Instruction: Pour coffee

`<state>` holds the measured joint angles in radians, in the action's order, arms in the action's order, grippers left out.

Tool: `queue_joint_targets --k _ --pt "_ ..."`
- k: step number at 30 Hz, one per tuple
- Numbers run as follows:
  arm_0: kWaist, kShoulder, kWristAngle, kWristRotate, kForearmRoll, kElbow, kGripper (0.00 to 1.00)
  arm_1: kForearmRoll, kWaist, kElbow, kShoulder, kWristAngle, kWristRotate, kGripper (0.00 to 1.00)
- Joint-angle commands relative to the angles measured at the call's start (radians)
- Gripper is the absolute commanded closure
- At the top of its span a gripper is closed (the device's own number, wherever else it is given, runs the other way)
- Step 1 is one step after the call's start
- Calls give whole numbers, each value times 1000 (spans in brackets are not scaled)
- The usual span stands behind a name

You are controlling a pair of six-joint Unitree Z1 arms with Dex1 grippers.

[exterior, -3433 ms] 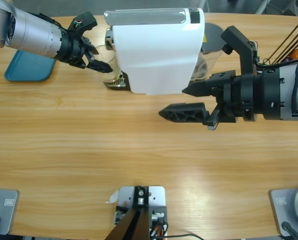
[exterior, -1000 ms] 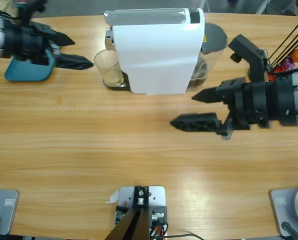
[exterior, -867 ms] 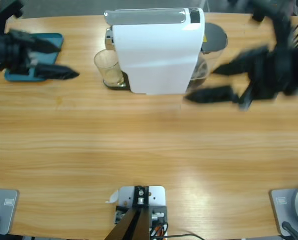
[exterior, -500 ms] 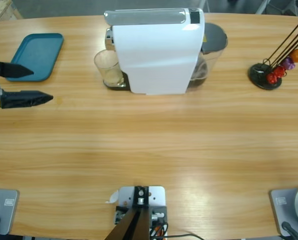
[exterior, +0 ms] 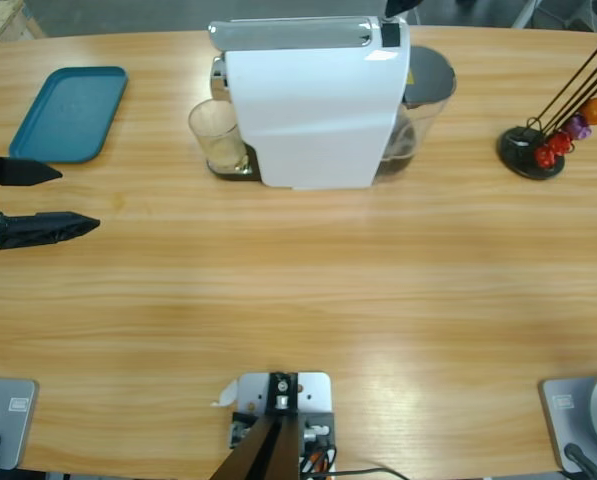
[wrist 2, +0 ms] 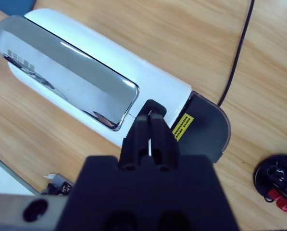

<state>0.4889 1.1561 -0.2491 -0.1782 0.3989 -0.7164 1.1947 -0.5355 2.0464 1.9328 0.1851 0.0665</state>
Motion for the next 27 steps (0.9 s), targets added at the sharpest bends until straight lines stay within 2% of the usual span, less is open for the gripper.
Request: queue_joint_targets --k 1,10,23,27 --pt "5 -18 9 5 11 35 0 15 -17 14 64 -30 -33 1000" --pt "5 -27 11 6 12 38 0 17 -15 -2 44 -49 -34 1000" --pt "5 -27 12 5 11 41 0 16 -49 -42 48 -24 -32 1000" --pt "5 -29 13 6 11 41 0 14 -50 -53 33 -56 -29 1000"
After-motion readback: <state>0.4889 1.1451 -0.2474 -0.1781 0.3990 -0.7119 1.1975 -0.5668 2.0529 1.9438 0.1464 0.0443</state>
